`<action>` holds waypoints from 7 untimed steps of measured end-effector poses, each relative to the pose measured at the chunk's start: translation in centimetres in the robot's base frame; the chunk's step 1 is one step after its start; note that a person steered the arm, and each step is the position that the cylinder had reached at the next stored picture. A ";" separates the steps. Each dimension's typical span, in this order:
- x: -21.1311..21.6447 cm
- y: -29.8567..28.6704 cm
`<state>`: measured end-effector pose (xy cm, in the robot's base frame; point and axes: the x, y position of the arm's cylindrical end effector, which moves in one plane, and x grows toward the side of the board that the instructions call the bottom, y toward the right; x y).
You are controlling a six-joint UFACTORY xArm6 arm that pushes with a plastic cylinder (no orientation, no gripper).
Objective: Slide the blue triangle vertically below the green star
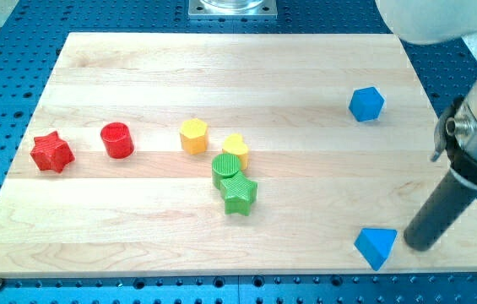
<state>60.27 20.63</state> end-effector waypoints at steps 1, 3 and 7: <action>0.3 -4.7; 0.3 -10.8; -0.8 -17.2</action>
